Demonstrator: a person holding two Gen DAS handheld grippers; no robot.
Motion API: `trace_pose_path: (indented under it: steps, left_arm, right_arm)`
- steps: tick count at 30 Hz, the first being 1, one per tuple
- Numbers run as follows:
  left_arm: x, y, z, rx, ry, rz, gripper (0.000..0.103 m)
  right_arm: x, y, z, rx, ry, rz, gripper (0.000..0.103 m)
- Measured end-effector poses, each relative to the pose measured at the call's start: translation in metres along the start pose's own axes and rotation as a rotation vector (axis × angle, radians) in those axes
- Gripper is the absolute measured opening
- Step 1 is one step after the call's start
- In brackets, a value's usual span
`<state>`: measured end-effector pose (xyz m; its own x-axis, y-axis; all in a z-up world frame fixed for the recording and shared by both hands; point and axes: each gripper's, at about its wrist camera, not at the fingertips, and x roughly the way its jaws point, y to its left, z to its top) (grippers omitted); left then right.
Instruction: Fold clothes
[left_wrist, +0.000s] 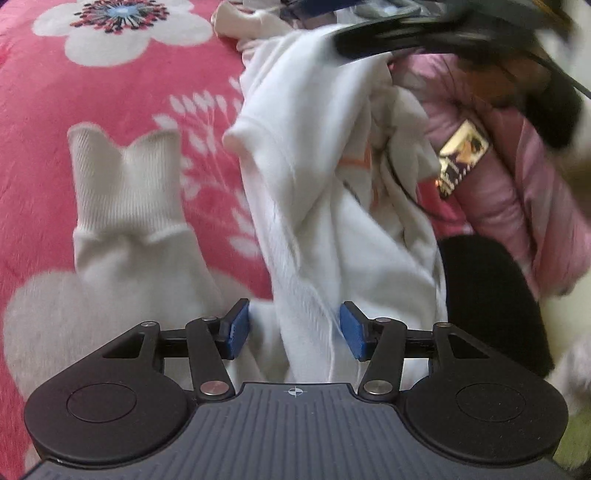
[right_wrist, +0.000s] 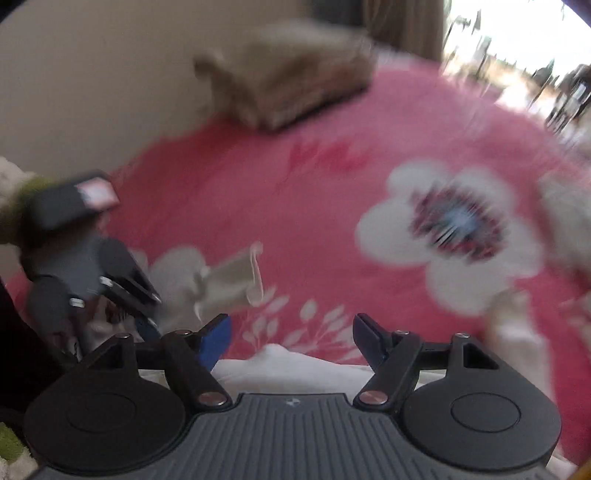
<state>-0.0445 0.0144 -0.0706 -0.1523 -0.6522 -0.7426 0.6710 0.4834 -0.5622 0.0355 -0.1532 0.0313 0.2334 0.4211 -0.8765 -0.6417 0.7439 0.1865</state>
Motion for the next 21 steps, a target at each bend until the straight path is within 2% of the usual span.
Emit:
trace_pose_path:
  steps: [4, 7, 9, 10, 11, 12, 13, 14, 18, 21]
  left_arm:
    - [-0.003, 0.004, -0.009, -0.014, 0.003, -0.014, 0.052]
    - [-0.002, 0.006, -0.008, -0.012, 0.007, -0.027, 0.052]
    - [-0.002, 0.008, -0.006, -0.002, 0.009, -0.033, 0.052]
    - [-0.002, 0.008, -0.004, 0.003, 0.009, -0.035, 0.052]
    - [-0.002, 0.007, -0.002, 0.009, 0.007, -0.034, 0.052]
    - [-0.002, 0.007, 0.0, 0.016, 0.004, -0.032, 0.052]
    - [-0.003, 0.006, 0.002, 0.024, -0.002, -0.027, 0.052]
    - [-0.005, 0.006, 0.004, 0.033, -0.011, -0.02, 0.052]
    - [-0.012, 0.006, 0.016, 0.029, -0.042, -0.011, 0.055]
    - [-0.016, 0.01, 0.03, -0.019, -0.071, -0.035, 0.055]
  right_arm:
    - [0.049, -0.027, 0.002, 0.088, 0.24, 0.122, 0.075]
    - [0.043, -0.012, -0.015, 0.049, 0.302, 0.181, 0.074]
    - [0.033, -0.002, -0.021, -0.015, 0.31, 0.193, 0.064]
    - [0.028, 0.002, -0.022, -0.042, 0.308, 0.179, 0.051]
    - [0.023, 0.005, -0.021, -0.062, 0.301, 0.154, 0.031]
    - [0.017, 0.008, -0.023, -0.085, 0.288, 0.118, 0.024]
    - [0.009, 0.01, -0.023, -0.102, 0.261, 0.09, 0.012]
    - [-0.001, 0.011, -0.023, -0.112, 0.212, 0.071, 0.008]
    - [-0.042, 0.003, -0.016, -0.091, -0.034, -0.026, 0.007]
    - [-0.073, -0.011, -0.016, 0.0, -0.242, -0.178, 0.007]
